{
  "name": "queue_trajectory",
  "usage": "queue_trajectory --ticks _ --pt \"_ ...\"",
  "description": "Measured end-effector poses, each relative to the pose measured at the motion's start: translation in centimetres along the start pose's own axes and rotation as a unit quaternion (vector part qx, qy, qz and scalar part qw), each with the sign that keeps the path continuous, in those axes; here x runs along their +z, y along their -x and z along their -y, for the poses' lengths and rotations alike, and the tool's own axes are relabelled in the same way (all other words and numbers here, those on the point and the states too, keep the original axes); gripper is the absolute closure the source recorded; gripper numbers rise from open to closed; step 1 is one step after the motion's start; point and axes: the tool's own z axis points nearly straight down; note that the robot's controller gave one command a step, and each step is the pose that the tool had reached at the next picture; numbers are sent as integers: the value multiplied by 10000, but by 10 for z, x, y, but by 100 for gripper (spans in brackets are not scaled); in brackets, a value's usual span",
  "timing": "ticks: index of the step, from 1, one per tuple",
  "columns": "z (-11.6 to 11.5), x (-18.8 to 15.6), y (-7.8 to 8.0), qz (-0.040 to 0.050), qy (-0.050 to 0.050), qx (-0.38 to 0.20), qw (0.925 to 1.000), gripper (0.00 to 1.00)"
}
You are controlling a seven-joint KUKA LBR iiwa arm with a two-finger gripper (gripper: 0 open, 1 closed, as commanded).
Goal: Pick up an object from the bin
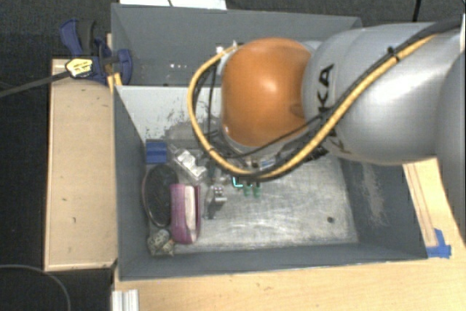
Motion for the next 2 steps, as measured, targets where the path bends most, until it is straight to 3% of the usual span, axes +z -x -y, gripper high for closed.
queue_trajectory --ticks 1,2 --pt "-20 118 13 55 3 -710 9975 0" --pt "0 93 62 51 11 1293 9916 0"
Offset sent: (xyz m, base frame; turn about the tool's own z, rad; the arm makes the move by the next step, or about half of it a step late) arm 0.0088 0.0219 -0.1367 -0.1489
